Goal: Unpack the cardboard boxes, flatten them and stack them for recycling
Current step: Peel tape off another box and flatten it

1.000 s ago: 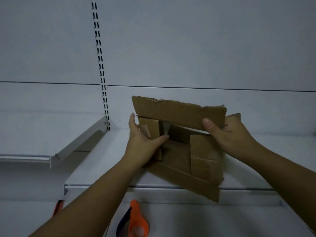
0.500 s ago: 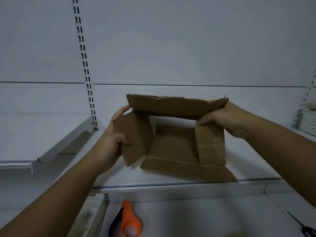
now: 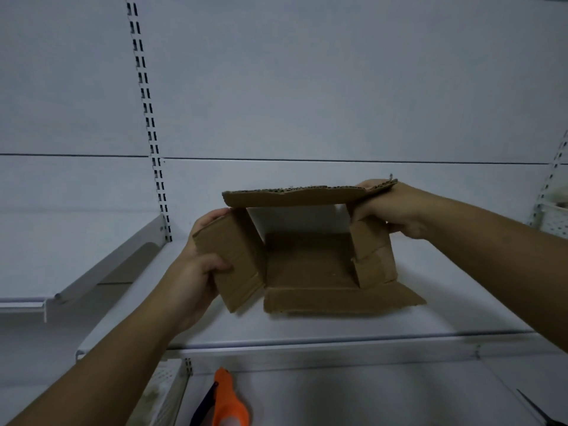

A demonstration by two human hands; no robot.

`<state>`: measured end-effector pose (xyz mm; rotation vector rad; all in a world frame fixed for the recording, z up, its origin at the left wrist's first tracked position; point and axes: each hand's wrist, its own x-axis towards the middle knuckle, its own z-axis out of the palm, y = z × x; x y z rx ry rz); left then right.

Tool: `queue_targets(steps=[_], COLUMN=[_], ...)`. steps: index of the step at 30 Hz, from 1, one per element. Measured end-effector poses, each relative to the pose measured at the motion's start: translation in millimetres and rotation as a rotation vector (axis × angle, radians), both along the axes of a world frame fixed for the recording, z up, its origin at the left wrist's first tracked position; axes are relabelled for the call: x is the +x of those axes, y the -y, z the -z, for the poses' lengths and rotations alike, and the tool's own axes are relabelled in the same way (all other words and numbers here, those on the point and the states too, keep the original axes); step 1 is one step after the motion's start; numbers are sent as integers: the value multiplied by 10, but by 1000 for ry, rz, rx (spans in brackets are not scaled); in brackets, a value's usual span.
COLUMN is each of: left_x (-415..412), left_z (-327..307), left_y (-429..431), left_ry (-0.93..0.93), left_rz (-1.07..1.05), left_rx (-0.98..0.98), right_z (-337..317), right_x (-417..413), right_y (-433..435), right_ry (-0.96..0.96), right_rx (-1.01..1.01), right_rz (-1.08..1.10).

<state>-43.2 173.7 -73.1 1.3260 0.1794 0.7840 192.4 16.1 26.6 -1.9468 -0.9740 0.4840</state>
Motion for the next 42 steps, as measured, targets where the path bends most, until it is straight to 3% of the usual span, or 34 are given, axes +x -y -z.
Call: queue_targets(steps=[6,11,13,16,19,23,25,27,29,31,37,42], left_x=[-10,-359,-498,-476,-331,-179,-131,-104,-92,-72,-98,65], left_z=[45,126,132,92,59,-29,-38,22,120,190,108,-1], left_y=[12,-99,-171,-214,-272,-372,-392,-402,-442,-506,-459,-233], left_ry=[143,197,126,-197,-408,-608,-601,-522,-452,-427,-370,-319], left_rz=[19,208,148,-22,-136,-97,-76,-44,-12,9,27,74], left_rx=[-230,-562,-636,-604,-544,-452,-444,-463,-467,-445,-449,-439], right_z=[-177,232,418,712,1016,1236,1246,1275,1268,1253,1014,880], right_x=[90,42,33,43,-34,-87,-84,-26,24,64,258,556], right_y=[163,84,40,-70,-134,-84,-61,-55,-72,-124,-150,366], right_ry=[34,217,341,660,690,657,667,710,589,402,11,-322], right_rx=[-471,-527,-587,-698,-530,-213,-136,-31,-141,-254,-77,40], right_rz=[-474,-685,-780,-870,-771,-559,-435,-168,110,244,237,216])
